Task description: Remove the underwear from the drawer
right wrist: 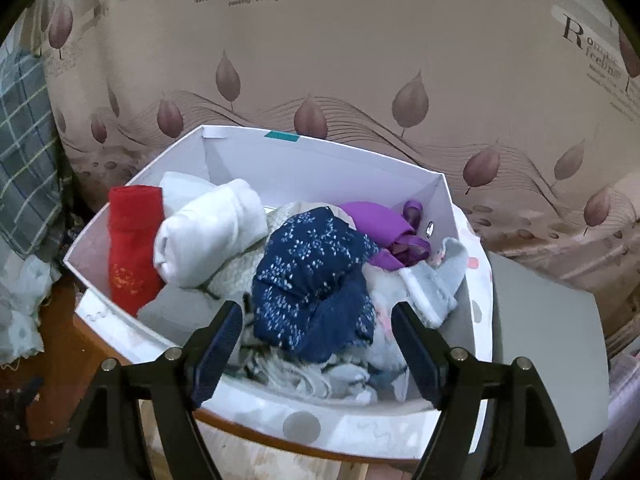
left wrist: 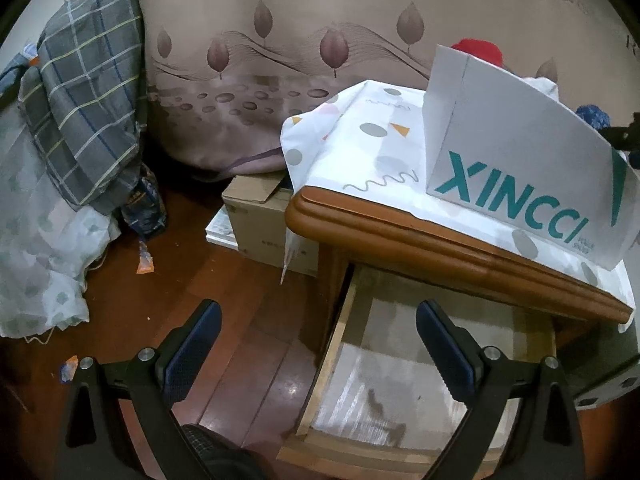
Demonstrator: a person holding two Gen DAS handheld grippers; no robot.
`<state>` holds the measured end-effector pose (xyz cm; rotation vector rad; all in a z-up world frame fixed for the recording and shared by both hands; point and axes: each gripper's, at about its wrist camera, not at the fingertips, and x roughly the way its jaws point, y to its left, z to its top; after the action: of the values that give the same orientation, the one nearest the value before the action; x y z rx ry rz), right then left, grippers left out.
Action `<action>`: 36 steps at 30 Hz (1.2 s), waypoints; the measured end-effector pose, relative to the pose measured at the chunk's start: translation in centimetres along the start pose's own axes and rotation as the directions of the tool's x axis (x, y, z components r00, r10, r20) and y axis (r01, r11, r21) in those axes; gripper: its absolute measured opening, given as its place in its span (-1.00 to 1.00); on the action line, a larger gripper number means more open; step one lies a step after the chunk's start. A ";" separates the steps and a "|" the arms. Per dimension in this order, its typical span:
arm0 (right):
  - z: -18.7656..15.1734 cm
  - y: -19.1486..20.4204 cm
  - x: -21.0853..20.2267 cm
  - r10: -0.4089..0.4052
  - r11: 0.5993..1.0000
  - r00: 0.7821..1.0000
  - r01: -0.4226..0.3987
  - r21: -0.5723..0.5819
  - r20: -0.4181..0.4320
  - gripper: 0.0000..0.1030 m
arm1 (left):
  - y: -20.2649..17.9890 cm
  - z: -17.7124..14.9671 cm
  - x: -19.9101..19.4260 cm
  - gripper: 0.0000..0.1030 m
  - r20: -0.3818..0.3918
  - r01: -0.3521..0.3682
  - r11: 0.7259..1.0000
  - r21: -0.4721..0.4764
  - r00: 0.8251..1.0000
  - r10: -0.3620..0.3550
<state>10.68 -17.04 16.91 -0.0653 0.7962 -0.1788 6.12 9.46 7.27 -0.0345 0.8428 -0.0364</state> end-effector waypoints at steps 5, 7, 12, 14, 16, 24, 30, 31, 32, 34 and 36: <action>-0.3 -0.5 -1.1 -0.015 1.000 1.000 0.015 0.006 0.008 0.53 | -0.7 -0.2 -0.2 0.88 0.011 0.006 1.000 0.029 1.000 -0.007; -0.8 -0.8 -1.8 -0.006 1.000 1.000 0.005 0.028 0.019 0.53 | -0.9 -0.3 -0.2 0.88 0.010 0.011 0.999 0.037 1.000 -0.012; -4.7 -0.9 -4.5 0.047 0.997 0.998 -0.049 0.064 0.034 0.53 | -1.6 -0.5 -0.3 0.88 0.002 0.042 0.998 0.054 0.999 -0.042; -7.2 -0.6 -5.3 0.058 0.996 0.997 -0.060 0.058 0.042 0.54 | -1.9 -0.7 -0.3 0.88 -0.003 0.044 0.997 0.064 0.999 -0.044; -9.7 -0.2 -5.5 0.047 0.998 0.998 -0.049 0.051 0.040 0.54 | -2.1 -1.0 -0.5 0.88 -0.007 0.046 0.996 0.073 0.999 -0.046; -19.8 2.5 -3.3 0.021 0.994 0.999 -0.018 0.109 -0.029 0.54 | -3.2 -3.1 -0.3 0.88 -0.045 0.043 0.994 0.100 0.998 -0.039; -23.0 3.1 -2.4 0.026 0.991 0.997 -0.016 0.131 -0.070 0.54 | -4.2 -5.7 -1.1 0.88 -0.042 0.026 0.982 0.185 0.999 -0.019; -23.4 3.1 -2.5 0.014 0.991 0.997 -0.005 0.137 -0.071 0.54 | -4.3 -6.0 -1.2 0.88 -0.039 0.024 0.981 0.192 0.999 -0.017; -23.8 3.2 -2.7 0.006 0.990 0.998 0.003 0.140 -0.065 0.54 | -4.3 -6.3 -1.4 0.88 -0.035 0.019 0.980 0.196 0.999 -0.012; -24.4 3.3 -2.8 -0.003 0.988 0.998 0.013 0.151 -0.065 0.54 | -4.4 -7.0 -1.6 0.88 -0.039 0.020 0.979 0.201 0.999 -0.012; -24.9 3.4 -2.7 -0.002 0.989 0.997 0.014 0.149 -0.080 0.54 | -4.4 -7.5 -1.8 0.88 -0.046 0.018 0.979 0.201 0.999 -0.009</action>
<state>-8.53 -12.93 1.03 0.0806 0.8601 -0.2494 -0.79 5.05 3.82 0.1522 0.8807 -0.1355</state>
